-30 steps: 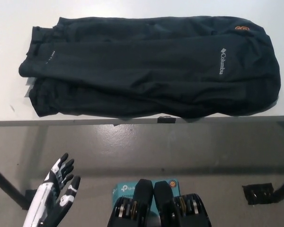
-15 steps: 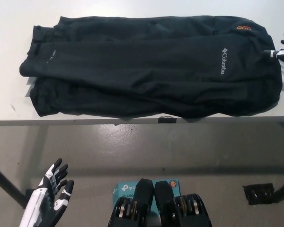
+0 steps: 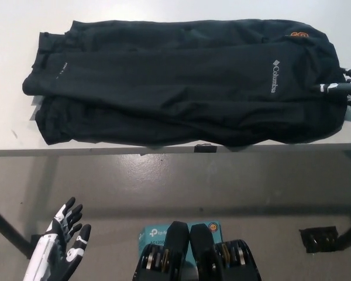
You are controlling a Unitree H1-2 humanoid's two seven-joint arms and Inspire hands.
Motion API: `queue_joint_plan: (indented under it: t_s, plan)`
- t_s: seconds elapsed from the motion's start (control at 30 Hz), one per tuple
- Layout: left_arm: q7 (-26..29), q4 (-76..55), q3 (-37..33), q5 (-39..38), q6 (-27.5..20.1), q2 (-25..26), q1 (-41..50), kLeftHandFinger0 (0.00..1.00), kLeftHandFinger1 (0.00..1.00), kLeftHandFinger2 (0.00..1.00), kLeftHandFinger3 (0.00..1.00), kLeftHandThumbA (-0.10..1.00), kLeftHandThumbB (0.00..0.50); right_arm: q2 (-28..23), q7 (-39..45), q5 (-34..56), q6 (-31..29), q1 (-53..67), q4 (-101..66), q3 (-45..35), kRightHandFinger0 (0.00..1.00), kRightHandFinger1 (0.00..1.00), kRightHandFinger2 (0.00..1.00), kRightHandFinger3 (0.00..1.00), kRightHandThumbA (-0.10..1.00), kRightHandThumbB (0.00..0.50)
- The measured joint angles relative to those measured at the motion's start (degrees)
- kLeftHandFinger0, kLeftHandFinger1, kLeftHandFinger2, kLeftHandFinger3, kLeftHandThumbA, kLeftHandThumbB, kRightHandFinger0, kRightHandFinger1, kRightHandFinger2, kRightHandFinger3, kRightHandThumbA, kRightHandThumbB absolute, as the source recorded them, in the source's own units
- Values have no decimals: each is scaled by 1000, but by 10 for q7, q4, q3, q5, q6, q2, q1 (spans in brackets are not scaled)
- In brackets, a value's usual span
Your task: The robot grabs the right edges of the black jacket on the table, and folds it in half
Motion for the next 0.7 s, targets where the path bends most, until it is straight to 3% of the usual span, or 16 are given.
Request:
queue_joint_plan:
  t_s: [0.6,0.7]
  plan:
    - [0,-2,2,4,-2,1,2,1000,1000,1000,1000,744,0,21,19,-21,0,-28,54,-54,1000,1000,1000,1000,1000,433]
    - [0,-2,2,5,-2,1,2,1000,1000,1000,1000,747,0,28,20,-21,0,-29,55,-64,1000,1000,1000,1000,1000,421]
